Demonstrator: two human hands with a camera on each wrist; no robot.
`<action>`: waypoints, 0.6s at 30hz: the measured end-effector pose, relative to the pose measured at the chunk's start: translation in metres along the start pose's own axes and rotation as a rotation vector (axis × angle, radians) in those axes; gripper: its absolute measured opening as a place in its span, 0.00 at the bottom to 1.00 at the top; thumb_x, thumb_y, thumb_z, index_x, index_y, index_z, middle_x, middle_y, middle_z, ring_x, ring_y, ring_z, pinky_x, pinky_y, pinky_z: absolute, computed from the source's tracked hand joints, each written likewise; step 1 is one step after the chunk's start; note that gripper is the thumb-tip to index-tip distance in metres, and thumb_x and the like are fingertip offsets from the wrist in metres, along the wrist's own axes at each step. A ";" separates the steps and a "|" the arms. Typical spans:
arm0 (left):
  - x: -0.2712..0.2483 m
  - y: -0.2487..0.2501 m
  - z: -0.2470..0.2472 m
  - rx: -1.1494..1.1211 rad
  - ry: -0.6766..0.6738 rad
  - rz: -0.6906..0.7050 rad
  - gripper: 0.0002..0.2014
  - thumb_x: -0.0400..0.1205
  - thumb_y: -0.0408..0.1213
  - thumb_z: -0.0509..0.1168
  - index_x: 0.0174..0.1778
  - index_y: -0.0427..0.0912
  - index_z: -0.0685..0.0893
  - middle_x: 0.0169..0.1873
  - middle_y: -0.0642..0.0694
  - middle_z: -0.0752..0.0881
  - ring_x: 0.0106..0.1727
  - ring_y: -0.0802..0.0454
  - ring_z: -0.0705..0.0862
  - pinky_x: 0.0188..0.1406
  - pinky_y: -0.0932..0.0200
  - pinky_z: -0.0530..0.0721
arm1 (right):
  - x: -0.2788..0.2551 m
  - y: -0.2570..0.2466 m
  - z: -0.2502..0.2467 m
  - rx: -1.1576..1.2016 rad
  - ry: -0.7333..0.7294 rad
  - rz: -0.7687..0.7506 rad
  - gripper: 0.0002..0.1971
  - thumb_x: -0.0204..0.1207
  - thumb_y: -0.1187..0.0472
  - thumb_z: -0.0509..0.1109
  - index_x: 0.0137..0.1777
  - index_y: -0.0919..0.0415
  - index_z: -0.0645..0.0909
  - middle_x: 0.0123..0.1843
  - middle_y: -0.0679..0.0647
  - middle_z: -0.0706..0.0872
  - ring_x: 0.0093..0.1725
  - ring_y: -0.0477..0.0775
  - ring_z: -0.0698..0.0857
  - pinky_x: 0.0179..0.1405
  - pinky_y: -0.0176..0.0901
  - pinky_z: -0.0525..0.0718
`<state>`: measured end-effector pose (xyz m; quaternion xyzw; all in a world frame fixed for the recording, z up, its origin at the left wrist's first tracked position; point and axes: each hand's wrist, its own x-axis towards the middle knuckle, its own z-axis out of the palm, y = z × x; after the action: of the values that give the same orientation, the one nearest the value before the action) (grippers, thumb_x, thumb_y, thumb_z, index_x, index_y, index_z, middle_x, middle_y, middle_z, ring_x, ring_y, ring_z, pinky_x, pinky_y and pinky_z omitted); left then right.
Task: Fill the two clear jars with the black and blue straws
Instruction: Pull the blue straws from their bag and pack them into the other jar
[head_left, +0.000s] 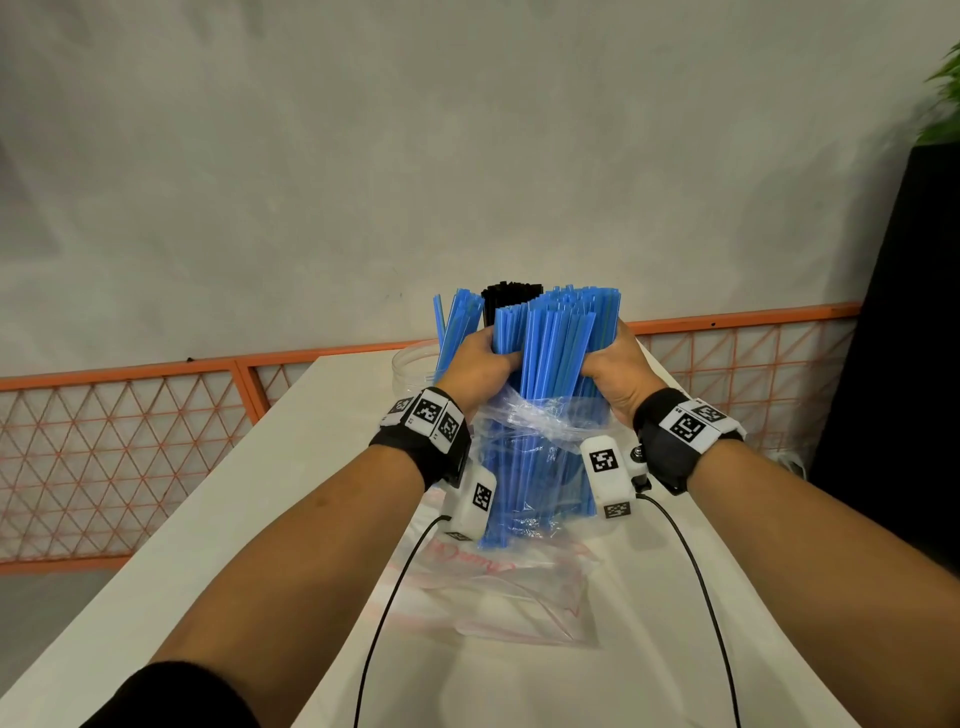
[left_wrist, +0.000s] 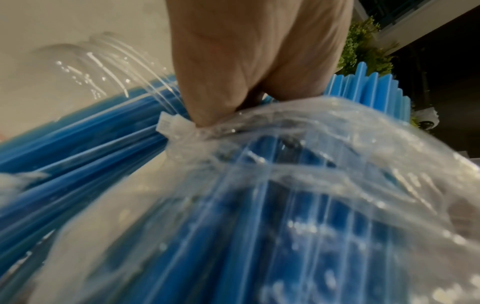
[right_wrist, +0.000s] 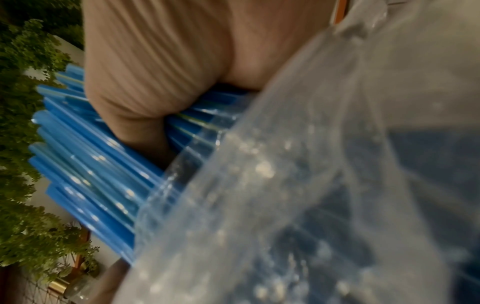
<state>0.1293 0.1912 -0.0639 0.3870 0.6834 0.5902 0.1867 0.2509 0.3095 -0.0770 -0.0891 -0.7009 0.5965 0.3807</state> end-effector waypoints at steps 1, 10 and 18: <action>-0.001 0.000 -0.001 -0.005 0.004 0.015 0.12 0.83 0.30 0.69 0.62 0.42 0.82 0.55 0.42 0.90 0.53 0.49 0.90 0.53 0.53 0.90 | 0.000 0.000 0.000 0.001 -0.003 -0.001 0.28 0.68 0.75 0.78 0.68 0.67 0.77 0.60 0.63 0.88 0.60 0.61 0.87 0.59 0.62 0.87; -0.010 0.018 -0.019 -0.196 0.123 0.191 0.07 0.81 0.28 0.70 0.54 0.35 0.83 0.44 0.35 0.88 0.44 0.40 0.88 0.47 0.43 0.91 | 0.000 0.000 0.001 0.001 -0.006 -0.020 0.26 0.68 0.75 0.78 0.67 0.67 0.78 0.59 0.61 0.88 0.59 0.57 0.88 0.57 0.58 0.88; -0.020 0.014 -0.027 -0.025 0.069 0.128 0.08 0.78 0.22 0.72 0.51 0.31 0.84 0.50 0.31 0.87 0.48 0.37 0.89 0.52 0.48 0.91 | 0.002 0.002 0.002 -0.029 0.009 -0.010 0.26 0.67 0.75 0.79 0.66 0.67 0.78 0.59 0.62 0.88 0.60 0.58 0.88 0.59 0.61 0.87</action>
<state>0.1267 0.1584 -0.0482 0.4071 0.6558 0.6223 0.1298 0.2476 0.3101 -0.0778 -0.0938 -0.7081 0.5840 0.3856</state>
